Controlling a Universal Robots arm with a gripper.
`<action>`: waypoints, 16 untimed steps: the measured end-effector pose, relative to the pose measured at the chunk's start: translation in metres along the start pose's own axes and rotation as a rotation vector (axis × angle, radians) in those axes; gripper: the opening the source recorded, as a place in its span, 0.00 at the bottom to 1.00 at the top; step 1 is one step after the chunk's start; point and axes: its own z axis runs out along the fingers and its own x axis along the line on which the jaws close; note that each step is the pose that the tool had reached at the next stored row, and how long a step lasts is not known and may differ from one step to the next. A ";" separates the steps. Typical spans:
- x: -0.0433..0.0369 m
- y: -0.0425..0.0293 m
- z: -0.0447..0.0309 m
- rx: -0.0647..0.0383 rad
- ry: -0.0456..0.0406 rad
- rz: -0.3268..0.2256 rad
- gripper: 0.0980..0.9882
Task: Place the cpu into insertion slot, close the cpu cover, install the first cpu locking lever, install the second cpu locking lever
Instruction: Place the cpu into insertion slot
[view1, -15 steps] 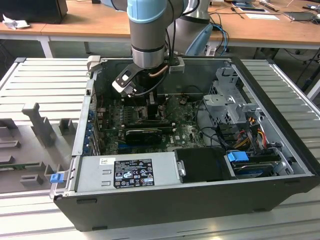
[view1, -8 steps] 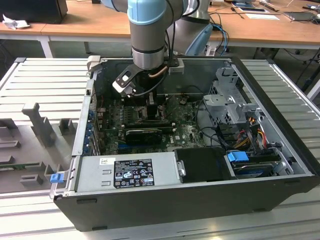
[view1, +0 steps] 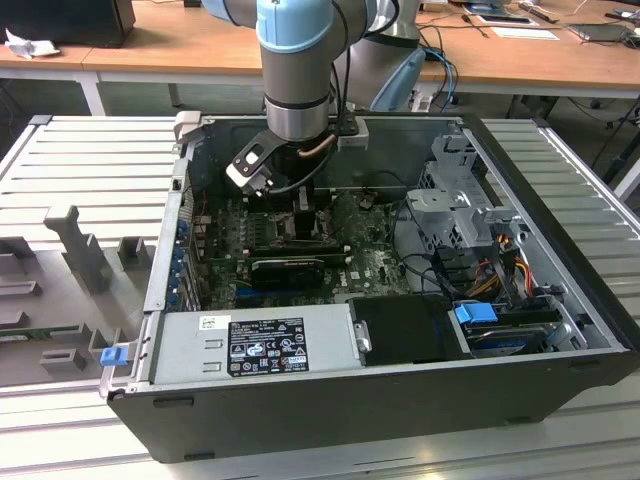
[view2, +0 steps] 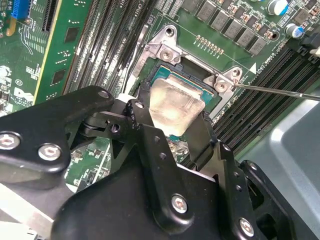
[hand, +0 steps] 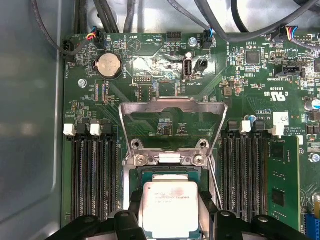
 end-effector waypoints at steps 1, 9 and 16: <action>0.0000 0.0000 0.0000 0.000 -0.0002 0.000 0.50; 0.0001 0.0002 -0.0023 0.000 -0.0027 0.000 0.57; 0.0001 0.0006 -0.0085 0.000 -0.0149 -0.001 0.27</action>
